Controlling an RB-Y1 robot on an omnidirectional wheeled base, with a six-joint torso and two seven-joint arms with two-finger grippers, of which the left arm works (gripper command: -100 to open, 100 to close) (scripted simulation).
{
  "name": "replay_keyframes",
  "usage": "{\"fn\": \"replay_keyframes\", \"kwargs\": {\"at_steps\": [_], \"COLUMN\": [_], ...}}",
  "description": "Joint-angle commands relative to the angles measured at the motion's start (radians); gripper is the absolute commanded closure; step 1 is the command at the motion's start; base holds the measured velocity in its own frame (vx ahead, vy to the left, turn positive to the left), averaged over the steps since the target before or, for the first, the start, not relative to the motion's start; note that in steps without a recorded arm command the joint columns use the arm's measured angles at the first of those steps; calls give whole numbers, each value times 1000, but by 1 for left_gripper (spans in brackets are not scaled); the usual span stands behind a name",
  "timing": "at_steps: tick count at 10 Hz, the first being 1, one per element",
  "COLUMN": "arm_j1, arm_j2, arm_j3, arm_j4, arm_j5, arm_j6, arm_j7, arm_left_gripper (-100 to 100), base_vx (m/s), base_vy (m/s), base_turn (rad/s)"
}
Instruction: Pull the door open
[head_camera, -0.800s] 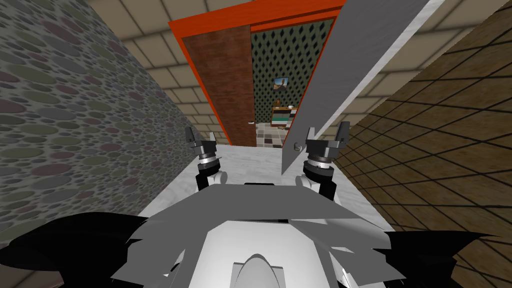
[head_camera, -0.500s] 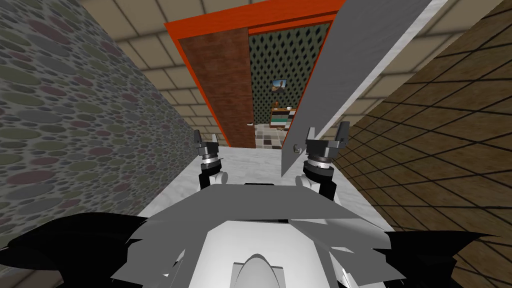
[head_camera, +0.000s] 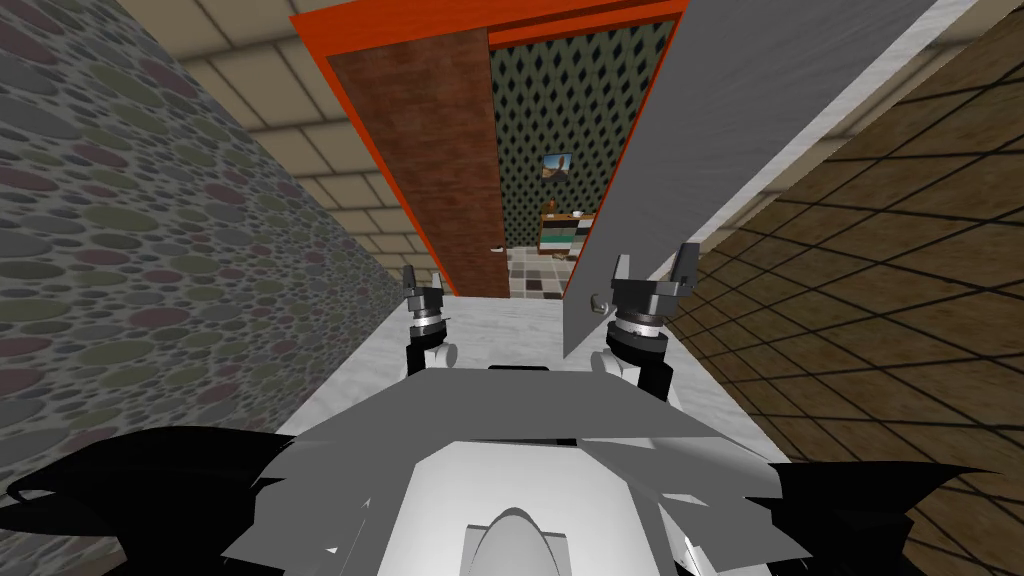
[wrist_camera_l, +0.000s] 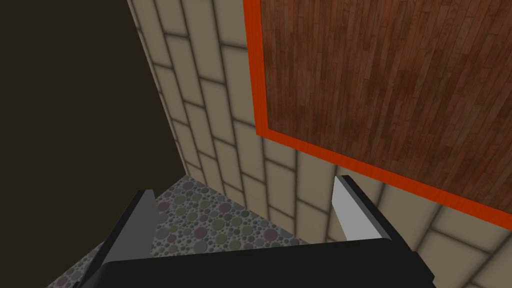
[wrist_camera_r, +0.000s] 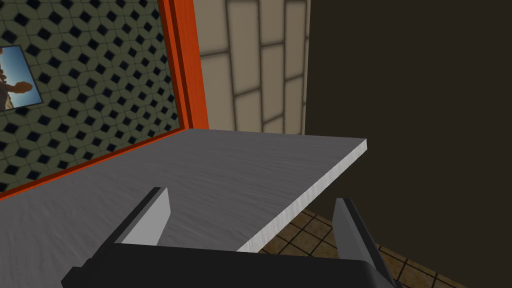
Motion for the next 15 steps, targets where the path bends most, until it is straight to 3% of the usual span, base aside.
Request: {"fn": "replay_keyframes", "kwargs": {"at_steps": [1,10,11,15], "arm_j1": [-6,-48,-57,-76], "arm_j2": [15,59,68,83], "arm_j3": [5,20,23,30], "arm_j4": [36,212,251,332], "arm_j5": [2,2,2,3], "arm_j6": [-7,-37,-44,-58], "arm_j7": [7,25,29,37], "arm_left_gripper": [-100,-100,-100,-100], "base_vx": [151,111,137,115], "base_vy": [-7,-2,16,0], "base_turn": [-53,-42,-67,-46]}}
